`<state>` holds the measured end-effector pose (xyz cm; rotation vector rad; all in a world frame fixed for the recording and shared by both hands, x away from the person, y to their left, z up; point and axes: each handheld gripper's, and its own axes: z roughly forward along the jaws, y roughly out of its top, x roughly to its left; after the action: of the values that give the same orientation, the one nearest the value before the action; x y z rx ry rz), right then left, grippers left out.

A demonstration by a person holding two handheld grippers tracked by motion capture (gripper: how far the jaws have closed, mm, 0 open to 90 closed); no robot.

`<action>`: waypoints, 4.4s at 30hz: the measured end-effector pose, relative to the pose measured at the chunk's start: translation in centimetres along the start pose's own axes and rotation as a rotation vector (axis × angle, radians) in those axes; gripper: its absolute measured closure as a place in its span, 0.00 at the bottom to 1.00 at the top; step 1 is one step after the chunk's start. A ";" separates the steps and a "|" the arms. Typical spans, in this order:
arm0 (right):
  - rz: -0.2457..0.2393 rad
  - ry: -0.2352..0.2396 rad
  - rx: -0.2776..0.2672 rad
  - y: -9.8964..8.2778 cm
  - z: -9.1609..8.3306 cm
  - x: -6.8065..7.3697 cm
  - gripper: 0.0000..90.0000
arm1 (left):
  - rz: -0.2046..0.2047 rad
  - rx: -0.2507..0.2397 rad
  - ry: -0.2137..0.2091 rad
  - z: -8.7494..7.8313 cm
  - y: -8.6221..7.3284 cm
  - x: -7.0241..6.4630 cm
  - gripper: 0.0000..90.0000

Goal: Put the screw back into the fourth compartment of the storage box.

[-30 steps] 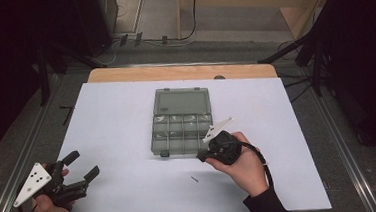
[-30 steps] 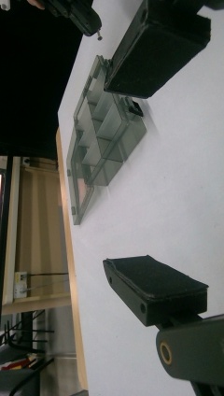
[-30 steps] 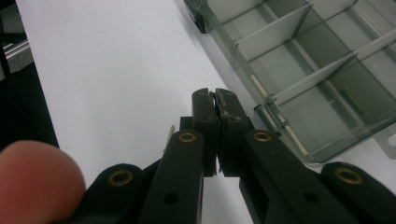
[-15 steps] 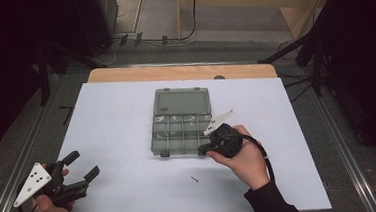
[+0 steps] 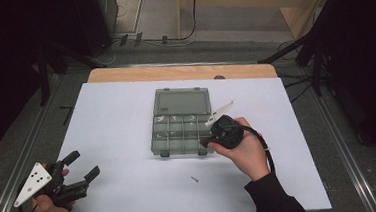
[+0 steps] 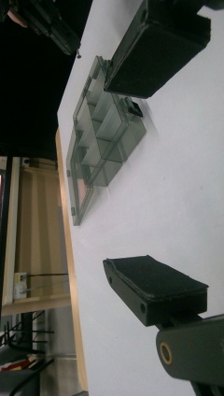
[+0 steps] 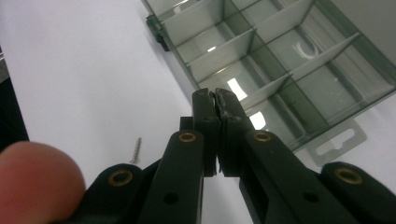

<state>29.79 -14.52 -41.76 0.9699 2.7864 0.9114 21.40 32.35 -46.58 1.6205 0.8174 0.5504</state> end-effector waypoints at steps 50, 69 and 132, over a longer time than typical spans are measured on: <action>0.108 -0.109 0.116 2.6 4.3 -7.3 1.00 | -0.008 -0.003 0.006 -0.1 0.0 0.2 0.15; 0.114 -0.069 0.072 2.5 3.4 -6.6 0.62 | -0.008 -0.005 0.007 -0.2 0.0 0.2 0.15; 0.039 0.045 0.053 -3.6 5.3 5.2 0.78 | 0.002 0.000 -0.006 0.0 0.0 0.0 0.15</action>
<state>24.84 -11.06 -47.38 1.0269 2.8524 0.8794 21.43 32.34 -46.58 1.6221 0.8117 0.5463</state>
